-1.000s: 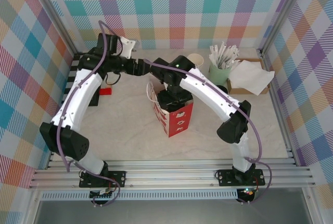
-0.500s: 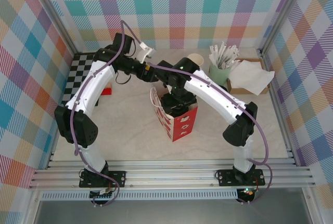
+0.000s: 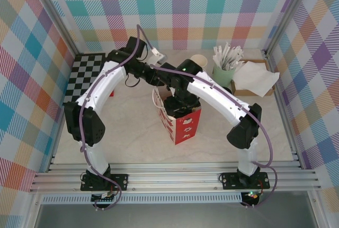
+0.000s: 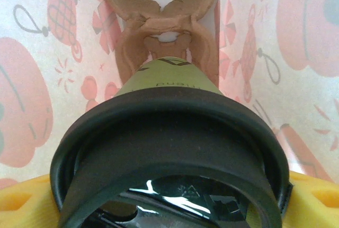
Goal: Pack the takeout coffee
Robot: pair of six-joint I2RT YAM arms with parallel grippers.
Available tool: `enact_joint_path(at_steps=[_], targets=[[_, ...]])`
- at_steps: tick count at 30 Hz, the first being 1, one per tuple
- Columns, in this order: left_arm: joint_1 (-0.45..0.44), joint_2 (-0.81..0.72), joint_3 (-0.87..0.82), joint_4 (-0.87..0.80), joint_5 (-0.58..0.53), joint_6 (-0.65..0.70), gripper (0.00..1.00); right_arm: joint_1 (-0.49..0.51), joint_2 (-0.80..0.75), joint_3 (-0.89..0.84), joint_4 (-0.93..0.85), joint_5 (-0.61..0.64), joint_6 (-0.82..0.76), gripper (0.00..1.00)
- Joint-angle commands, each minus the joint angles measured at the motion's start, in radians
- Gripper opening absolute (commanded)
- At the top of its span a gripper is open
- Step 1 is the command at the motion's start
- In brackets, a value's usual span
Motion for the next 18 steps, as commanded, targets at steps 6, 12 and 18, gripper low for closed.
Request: enact_joint_path(at_steps=[6,12,18], targets=[[-0.006,-0.05,-0.008,0.056,-0.035,-0.052,0.22,-0.014,-0.003,0.018,-0.06,-0.043,-0.001,0.49],[-0.007,-0.104,-0.086,0.102,-0.073,-0.151,0.16,-0.037,0.039,0.064,-0.073,-0.061,0.029,0.49],[-0.008,-0.145,-0.148,0.157,-0.114,-0.278,0.14,-0.034,0.091,0.133,-0.114,-0.075,0.033,0.49]])
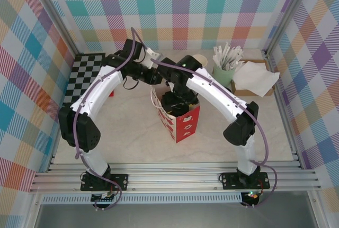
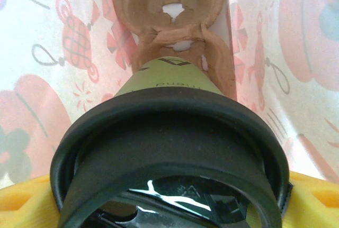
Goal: Pack the takeout coffee
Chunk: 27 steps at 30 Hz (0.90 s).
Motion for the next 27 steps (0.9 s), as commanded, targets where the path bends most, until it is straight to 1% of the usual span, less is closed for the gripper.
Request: enact_joint_path(at_steps=[1,11,12,16,18,19,21,24,27], targets=[[-0.009,-0.042,-0.029,0.046,-0.011,-0.091,0.14,-0.001,0.025,0.031,-0.111,-0.018,0.016,0.49],[-0.016,-0.029,-0.013,0.019,-0.022,-0.142,0.11,-0.003,0.061,0.017,-0.121,-0.011,0.01,0.49],[-0.016,-0.028,-0.016,0.026,-0.024,-0.148,0.08,-0.003,0.065,0.014,-0.116,-0.003,0.007,0.49],[-0.018,-0.047,-0.041,0.062,-0.084,-0.15,0.05,-0.002,0.072,0.011,-0.117,0.038,-0.005,0.49],[-0.017,-0.047,-0.034,0.05,-0.123,-0.145,0.03,-0.003,0.062,0.0,-0.111,0.048,-0.016,0.48],[-0.018,-0.042,-0.024,0.033,-0.124,-0.137,0.04,-0.003,0.057,-0.007,-0.107,0.048,-0.02,0.49],[-0.017,-0.011,0.03,-0.029,-0.115,-0.124,0.04,-0.003,0.041,-0.029,-0.089,0.048,-0.029,0.49],[-0.018,0.043,0.104,-0.131,-0.059,-0.103,0.06,-0.002,0.029,-0.064,-0.077,0.048,-0.042,0.48],[-0.019,0.04,0.089,-0.121,-0.025,-0.09,0.06,-0.003,0.022,-0.099,-0.061,0.049,-0.049,0.48]])
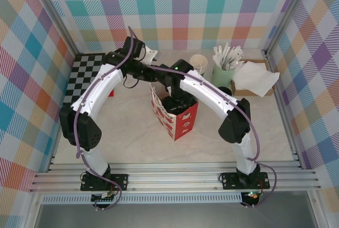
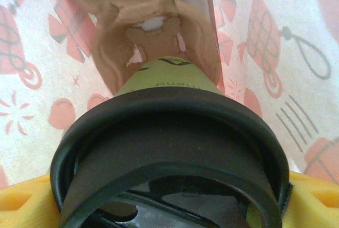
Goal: Pack the takeout coffee
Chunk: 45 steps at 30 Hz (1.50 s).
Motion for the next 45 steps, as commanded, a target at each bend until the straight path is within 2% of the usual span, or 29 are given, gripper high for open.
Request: enact_joint_path(at_steps=[1,8,24,28,31,35,41,45], targets=[[-0.011,0.008,0.017,-0.054,0.043,0.025,0.06,-0.003,-0.041,-0.036,-0.054,0.006,-0.02,0.48],[-0.012,0.008,0.017,-0.03,-0.018,-0.012,0.0,-0.003,-0.053,-0.077,-0.023,0.002,-0.027,0.48],[-0.012,0.003,-0.006,-0.017,-0.031,-0.029,0.0,-0.01,-0.091,-0.153,0.075,0.003,-0.024,0.49],[-0.012,-0.001,0.026,-0.028,-0.024,-0.046,0.25,-0.01,-0.093,-0.154,0.085,0.002,-0.023,0.49],[-0.012,-0.021,0.042,-0.028,-0.033,-0.021,0.36,-0.01,-0.099,-0.154,0.08,0.004,-0.025,0.49],[-0.012,-0.043,0.048,-0.024,-0.09,0.015,0.37,-0.01,-0.105,-0.149,0.081,0.007,-0.026,0.48],[-0.012,-0.099,-0.011,0.046,-0.097,-0.021,0.4,-0.01,-0.103,-0.152,0.097,0.008,-0.029,0.48],[-0.012,-0.099,-0.032,0.029,-0.141,-0.037,0.3,-0.01,-0.101,-0.152,0.115,0.005,-0.034,0.48]])
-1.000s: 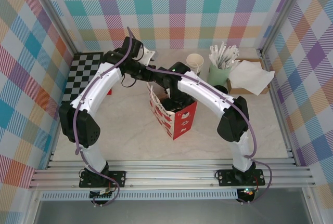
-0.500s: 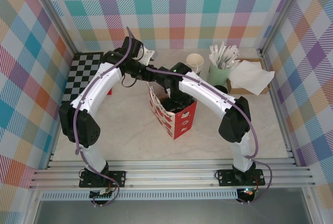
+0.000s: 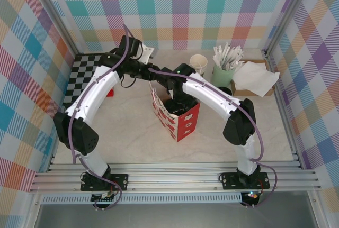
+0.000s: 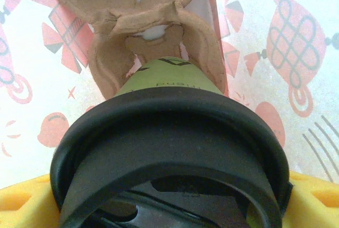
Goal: Pack the takeout coffee
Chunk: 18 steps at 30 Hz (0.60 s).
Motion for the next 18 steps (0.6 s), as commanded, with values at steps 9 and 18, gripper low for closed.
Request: enact_joint_path(at_steps=[9,18], targets=[[-0.01,-0.005,-0.032,-0.011,-0.015,-0.008,0.29,-0.005,-0.032,-0.003,0.027,0.006,-0.022,0.47],[-0.011,-0.001,-0.028,-0.017,-0.021,-0.008,0.06,-0.005,-0.042,-0.004,0.039,0.016,-0.025,0.47]])
